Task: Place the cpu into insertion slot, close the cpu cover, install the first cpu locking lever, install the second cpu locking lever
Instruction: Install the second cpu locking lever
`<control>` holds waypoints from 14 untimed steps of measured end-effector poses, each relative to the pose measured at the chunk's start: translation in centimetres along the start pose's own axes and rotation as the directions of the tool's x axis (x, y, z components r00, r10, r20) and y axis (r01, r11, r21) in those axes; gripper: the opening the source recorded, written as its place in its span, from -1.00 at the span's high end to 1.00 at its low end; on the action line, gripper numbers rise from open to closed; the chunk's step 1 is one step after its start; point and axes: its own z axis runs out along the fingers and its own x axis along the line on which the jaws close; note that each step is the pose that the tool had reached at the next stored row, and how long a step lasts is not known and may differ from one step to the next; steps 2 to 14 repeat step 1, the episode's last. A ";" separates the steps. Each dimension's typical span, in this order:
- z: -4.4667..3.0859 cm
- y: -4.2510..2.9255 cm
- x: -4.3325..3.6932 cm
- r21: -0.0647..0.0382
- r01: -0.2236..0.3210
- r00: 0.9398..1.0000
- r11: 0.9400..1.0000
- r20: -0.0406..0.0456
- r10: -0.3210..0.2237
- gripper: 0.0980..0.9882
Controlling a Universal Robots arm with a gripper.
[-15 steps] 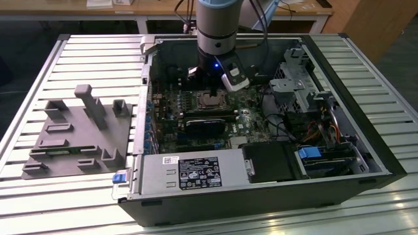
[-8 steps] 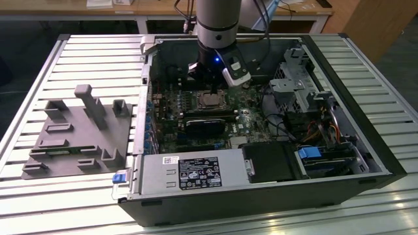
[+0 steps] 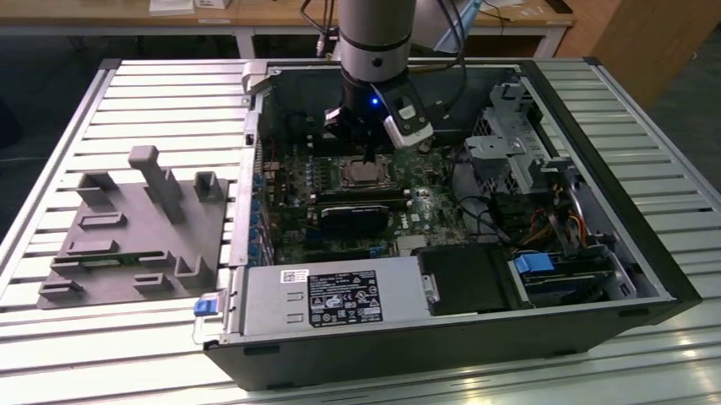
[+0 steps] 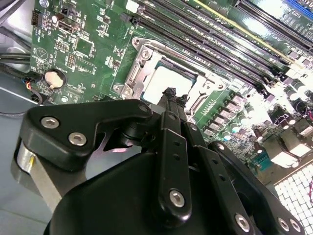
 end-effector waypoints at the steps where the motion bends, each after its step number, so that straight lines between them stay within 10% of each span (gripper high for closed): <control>1: 0.00 0.00 0.00 0.000 0.000 1.000 1.000 0.000 0.000 0.98; 14: 0.00 0.00 0.00 0.000 0.000 1.000 1.000 0.000 0.000 0.98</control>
